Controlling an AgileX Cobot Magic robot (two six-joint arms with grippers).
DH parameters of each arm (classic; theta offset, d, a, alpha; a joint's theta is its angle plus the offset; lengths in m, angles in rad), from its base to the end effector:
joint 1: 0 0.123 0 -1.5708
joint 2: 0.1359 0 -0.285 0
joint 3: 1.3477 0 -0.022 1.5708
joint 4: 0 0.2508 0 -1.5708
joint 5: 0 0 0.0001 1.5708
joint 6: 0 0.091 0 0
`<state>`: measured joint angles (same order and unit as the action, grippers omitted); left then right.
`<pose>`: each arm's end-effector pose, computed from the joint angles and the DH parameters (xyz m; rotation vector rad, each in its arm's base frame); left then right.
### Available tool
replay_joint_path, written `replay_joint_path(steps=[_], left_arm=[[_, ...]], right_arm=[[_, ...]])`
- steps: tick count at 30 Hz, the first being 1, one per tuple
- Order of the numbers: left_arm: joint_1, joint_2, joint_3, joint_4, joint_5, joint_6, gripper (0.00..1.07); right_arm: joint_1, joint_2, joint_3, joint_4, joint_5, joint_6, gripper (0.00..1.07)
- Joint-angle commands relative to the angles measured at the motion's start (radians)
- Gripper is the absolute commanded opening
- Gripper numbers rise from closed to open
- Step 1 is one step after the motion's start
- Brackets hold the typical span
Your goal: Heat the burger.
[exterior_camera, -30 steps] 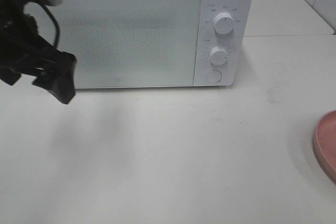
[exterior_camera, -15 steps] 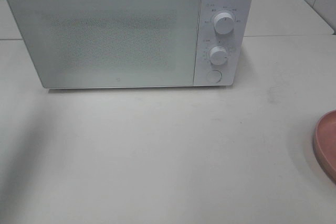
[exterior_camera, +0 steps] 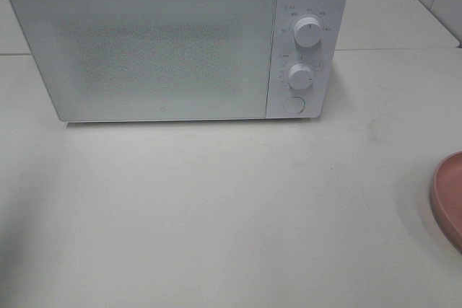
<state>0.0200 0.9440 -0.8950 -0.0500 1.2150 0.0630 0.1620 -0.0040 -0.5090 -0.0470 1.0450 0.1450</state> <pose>0.1503 -0.0013 0.3219 0.0480 2.7452 -0.0463 -0.0053 -0.0046 0.2811 -0.0151 2.0174 0.1393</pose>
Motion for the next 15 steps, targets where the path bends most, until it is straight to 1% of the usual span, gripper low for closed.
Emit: replay_joint_path(steps=[1, 2, 3, 4, 5, 6, 7, 8, 10, 11, 12, 13, 15], left_arm=[[0.002, -0.145, 0.114, 0.041, 0.002, -0.048, 0.95], [0.002, -0.145, 0.114, 0.041, 0.002, -0.048, 0.95], [0.002, -0.180, 0.141, 0.050, 0.001, -0.049, 0.95], [0.002, -0.244, 0.188, 0.050, -0.010, -0.049, 0.95], [0.002, -0.244, 0.188, 0.050, -0.010, -0.049, 0.95], [0.002, -0.279, 0.208, 0.045, -0.018, -0.048, 0.95], [0.002, -0.348, 0.239, 0.035, -0.037, -0.043, 0.95], [0.002, -0.348, 0.239, 0.035, -0.037, -0.043, 0.95], [0.002, -0.432, 0.268, 0.029, -0.066, -0.027, 0.95], [0.002, -0.432, 0.268, 0.029, -0.066, -0.027, 0.95], [0.002, -0.464, 0.276, 0.029, -0.067, -0.018, 0.94], [0.002, -0.523, 0.291, 0.027, -0.067, -0.014, 0.94], [0.002, -0.554, 0.303, 0.024, -0.064, -0.014, 0.94]], right_arm=[[-0.007, -0.026, 0.002, 0.002, -0.008, -0.011, 0.75], [-0.007, -0.026, 0.002, 0.002, -0.008, -0.011, 0.75], [-0.007, -0.026, 0.002, 0.002, -0.008, -0.011, 0.75], [-0.007, -0.026, 0.002, 0.002, -0.008, -0.011, 0.75], [-0.007, -0.026, 0.002, 0.002, -0.008, -0.011, 0.75], [-0.007, -0.026, 0.002, 0.002, -0.008, -0.011, 0.75], [-0.007, -0.026, 0.002, 0.002, -0.008, -0.011, 0.75], [-0.007, -0.026, 0.002, 0.002, -0.008, -0.011, 0.75], [-0.007, -0.026, 0.002, 0.002, -0.008, -0.011, 0.75], [-0.007, -0.026, 0.002, 0.002, -0.008, -0.011, 0.75], [-0.007, -0.026, 0.002, 0.002, -0.008, -0.011, 0.75], [-0.007, -0.026, 0.002, 0.002, -0.008, -0.011, 0.75], [-0.007, -0.026, 0.002, 0.002, -0.008, -0.011, 0.75]])
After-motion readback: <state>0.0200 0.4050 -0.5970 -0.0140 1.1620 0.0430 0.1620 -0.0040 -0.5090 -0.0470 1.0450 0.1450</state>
